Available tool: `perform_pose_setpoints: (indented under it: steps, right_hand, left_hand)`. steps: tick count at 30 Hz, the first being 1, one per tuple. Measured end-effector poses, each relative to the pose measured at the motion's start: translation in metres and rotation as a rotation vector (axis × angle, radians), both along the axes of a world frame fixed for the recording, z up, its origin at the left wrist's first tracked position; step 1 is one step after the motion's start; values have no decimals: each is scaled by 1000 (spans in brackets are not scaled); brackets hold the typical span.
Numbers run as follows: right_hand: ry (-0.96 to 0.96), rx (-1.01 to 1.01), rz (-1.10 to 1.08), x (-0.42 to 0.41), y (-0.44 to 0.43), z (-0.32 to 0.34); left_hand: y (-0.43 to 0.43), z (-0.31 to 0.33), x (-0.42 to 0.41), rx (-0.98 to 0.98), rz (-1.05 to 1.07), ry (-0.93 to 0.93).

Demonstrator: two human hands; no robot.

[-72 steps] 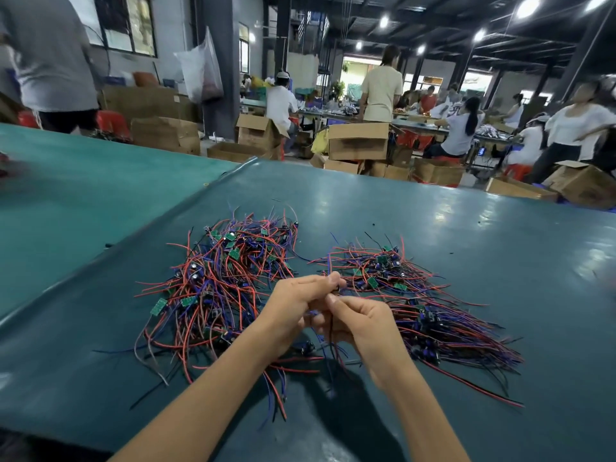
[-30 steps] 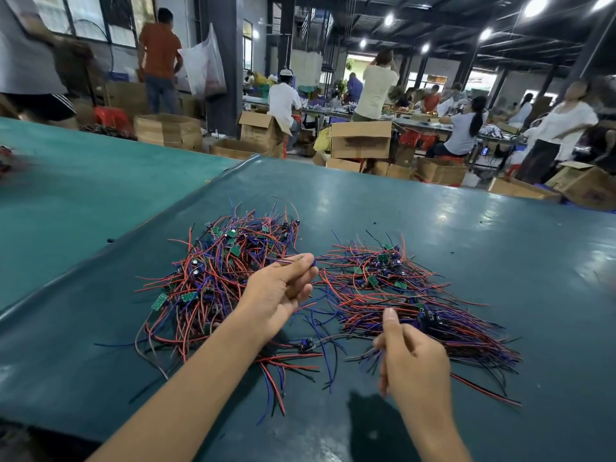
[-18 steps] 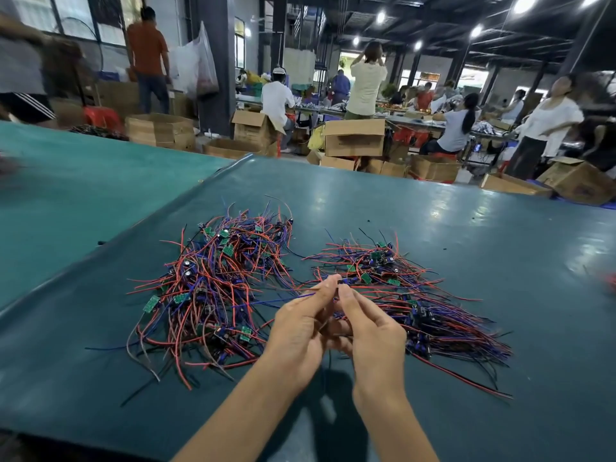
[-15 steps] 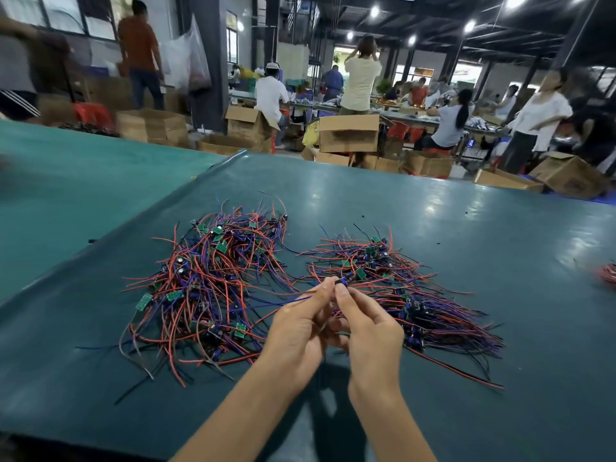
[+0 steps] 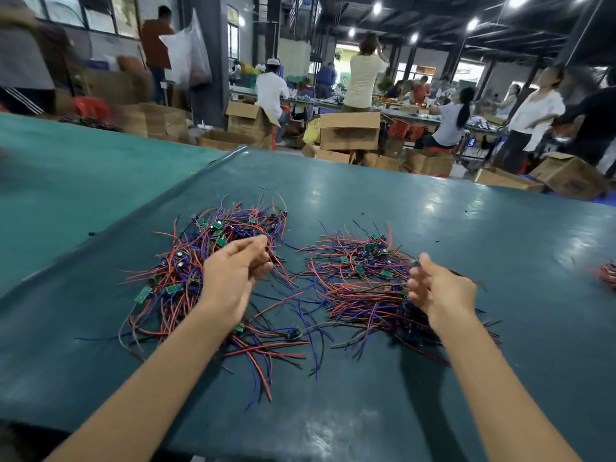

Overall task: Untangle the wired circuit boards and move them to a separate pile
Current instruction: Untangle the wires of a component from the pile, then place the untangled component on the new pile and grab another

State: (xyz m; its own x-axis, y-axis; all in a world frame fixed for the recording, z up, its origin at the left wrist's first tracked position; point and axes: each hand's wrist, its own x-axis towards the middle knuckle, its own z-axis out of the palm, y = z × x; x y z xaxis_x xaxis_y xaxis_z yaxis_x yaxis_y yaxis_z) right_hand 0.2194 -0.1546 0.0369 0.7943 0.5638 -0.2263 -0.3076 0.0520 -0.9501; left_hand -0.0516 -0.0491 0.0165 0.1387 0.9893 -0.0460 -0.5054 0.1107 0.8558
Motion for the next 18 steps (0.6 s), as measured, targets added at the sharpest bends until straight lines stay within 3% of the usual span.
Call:
perform_pose_setpoints:
  steps: [4,7,9,14,18]
  right_hand:
    - [-279,-351,-47,22,2,-31]
    - [-423,-475,-79,23,1,-36]
    - [-446,-515,-70,23,1,-34]
    - [-460,-559,-81,20,0,-30]
    - [-804,-600,-156,1,-7,-33]
  left_hand:
    - [26,10,-37,426,-58,795]
    - [31,16,-50,640,-409,1352]
    - [27,14,-48,662,-656,1593]
    - [16,4,-41,671,-720,1858]
    - [8,3,-40,690,-668,1924]
